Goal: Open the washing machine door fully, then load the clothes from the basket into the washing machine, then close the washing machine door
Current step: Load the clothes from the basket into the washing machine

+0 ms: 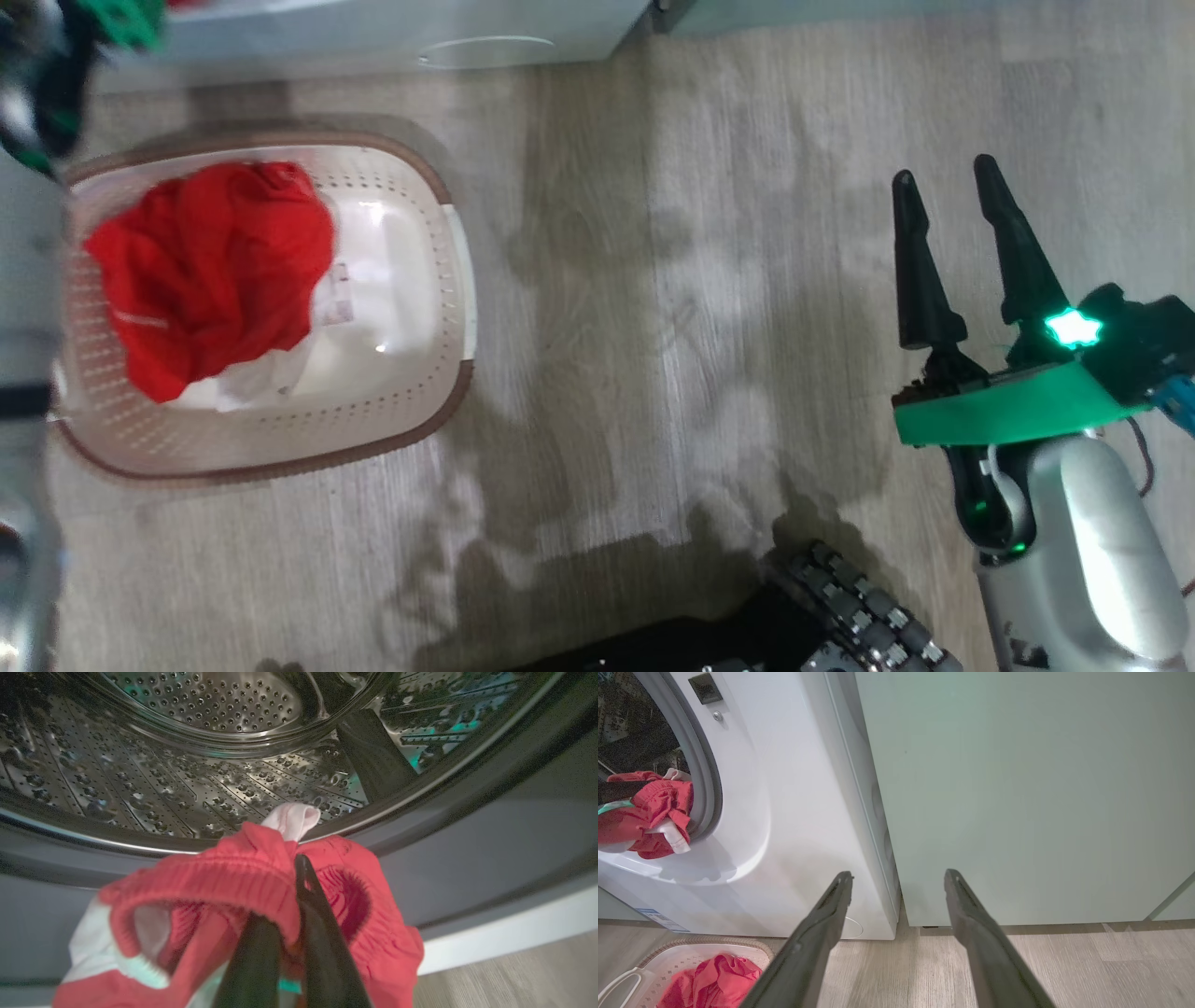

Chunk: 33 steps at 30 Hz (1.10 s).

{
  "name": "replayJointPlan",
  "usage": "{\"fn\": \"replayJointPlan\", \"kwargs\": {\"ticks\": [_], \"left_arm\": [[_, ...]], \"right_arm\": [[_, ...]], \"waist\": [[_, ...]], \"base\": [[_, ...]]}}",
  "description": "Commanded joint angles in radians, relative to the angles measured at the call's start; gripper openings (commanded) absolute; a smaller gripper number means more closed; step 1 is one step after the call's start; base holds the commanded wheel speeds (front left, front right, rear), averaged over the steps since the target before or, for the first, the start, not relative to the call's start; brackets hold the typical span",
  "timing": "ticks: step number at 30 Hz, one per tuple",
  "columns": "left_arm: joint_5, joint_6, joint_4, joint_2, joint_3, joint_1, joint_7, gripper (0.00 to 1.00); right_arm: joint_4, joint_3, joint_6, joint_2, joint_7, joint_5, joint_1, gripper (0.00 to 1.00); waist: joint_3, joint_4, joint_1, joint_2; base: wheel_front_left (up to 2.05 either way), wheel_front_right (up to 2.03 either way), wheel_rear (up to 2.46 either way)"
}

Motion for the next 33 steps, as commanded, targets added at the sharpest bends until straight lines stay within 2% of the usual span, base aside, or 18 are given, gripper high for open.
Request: {"fn": "replayJointPlan", "kwargs": {"ticks": [1,9,16,22,33], "left_arm": [[0.008,-0.008,-0.015,0.062,0.027,-0.056,0.024,0.00],[0.014,-0.032,0.060,0.129,0.023,-0.194,0.120,0.00],[0.023,-0.046,0.099,0.184,0.030,-0.327,0.122,0.00],[0.046,-0.036,0.116,0.214,0.034,-0.400,0.050,0.00],[0.060,0.021,0.194,0.238,0.076,-0.430,-0.201,0.00]], "right_arm": [[-0.020,0.028,0.000,-0.001,-0.009,0.011,-0.002,1.00],[-0.023,0.063,0.000,-0.001,-0.011,0.051,-0.036,1.00],[-0.037,0.083,0.000,-0.001,-0.011,0.083,-0.044,1.00],[-0.042,0.102,0.000,-0.001,-0.011,0.107,-0.044,1.00],[-0.057,0.123,0.000,-0.001,-0.011,0.131,-0.043,1.00]], "waist": [[0.017,-0.018,-0.0002,0.0001],[0.049,-0.069,-0.0002,0.0001],[0.089,-0.125,-0.0002,0.0001],[0.111,-0.161,-0.0002,0.0001],[0.134,-0.202,-0.0002,0.0001]], "base": [[0.00,0.00,0.00],[0.00,0.00,0.00],[0.00,0.00,0.00],[0.00,0.00,0.00],[0.00,0.00,0.00]]}}
